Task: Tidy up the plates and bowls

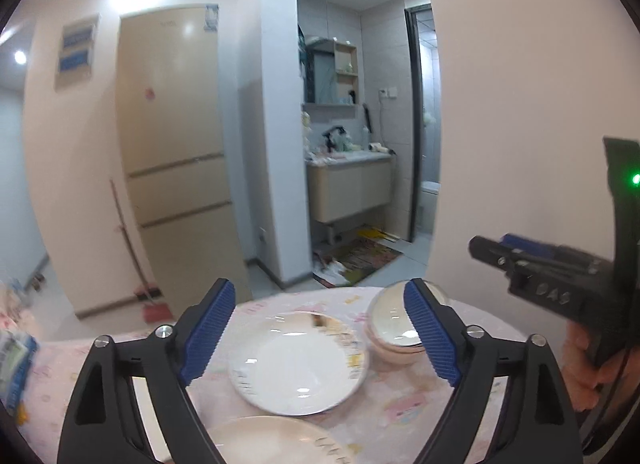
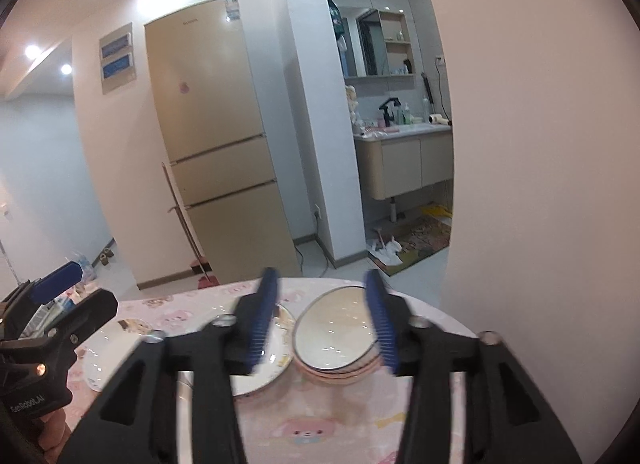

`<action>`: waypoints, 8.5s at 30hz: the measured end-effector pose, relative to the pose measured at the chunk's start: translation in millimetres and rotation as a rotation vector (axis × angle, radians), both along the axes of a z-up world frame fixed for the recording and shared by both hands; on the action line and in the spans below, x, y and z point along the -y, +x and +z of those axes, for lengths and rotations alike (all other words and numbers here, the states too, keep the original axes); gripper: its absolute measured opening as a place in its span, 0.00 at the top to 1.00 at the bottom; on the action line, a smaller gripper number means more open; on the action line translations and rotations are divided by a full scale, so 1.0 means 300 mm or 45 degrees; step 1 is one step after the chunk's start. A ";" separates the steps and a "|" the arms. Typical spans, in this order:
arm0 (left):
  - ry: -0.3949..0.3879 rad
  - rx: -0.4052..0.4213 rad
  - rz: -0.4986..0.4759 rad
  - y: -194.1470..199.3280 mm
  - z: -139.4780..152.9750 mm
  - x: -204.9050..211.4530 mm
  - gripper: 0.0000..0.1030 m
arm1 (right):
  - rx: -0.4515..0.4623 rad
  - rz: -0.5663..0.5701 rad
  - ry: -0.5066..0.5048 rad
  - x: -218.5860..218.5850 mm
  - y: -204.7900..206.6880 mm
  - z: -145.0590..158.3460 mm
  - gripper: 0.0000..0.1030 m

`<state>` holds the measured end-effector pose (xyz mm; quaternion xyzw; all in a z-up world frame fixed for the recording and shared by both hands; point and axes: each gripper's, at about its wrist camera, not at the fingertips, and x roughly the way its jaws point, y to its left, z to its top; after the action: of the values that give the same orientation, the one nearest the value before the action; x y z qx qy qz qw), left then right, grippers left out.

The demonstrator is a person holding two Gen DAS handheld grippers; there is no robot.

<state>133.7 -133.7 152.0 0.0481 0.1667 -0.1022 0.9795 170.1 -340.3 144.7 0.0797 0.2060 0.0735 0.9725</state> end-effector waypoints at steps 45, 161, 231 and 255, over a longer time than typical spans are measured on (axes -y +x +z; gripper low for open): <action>-0.246 0.077 0.430 -0.285 -0.450 -0.645 0.00 | -0.055 0.414 -0.027 -0.351 -0.080 -0.374 0.27; -0.546 -0.460 0.580 -0.014 -0.564 -0.954 0.83 | -0.769 0.696 -0.025 -0.877 0.299 -0.435 0.88; -0.322 -0.578 0.277 -0.142 -0.617 -0.508 0.80 | -0.649 0.476 -0.111 -0.460 -0.035 -0.519 0.85; -0.148 -0.574 0.274 -0.189 -0.650 -0.483 0.76 | -0.520 0.444 -0.303 -0.505 -0.151 -0.539 0.82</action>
<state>77.0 11.2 -43.0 -0.0504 0.3790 -0.0151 0.9239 124.9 -188.8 -16.9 -0.0582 0.4152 0.1972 0.8862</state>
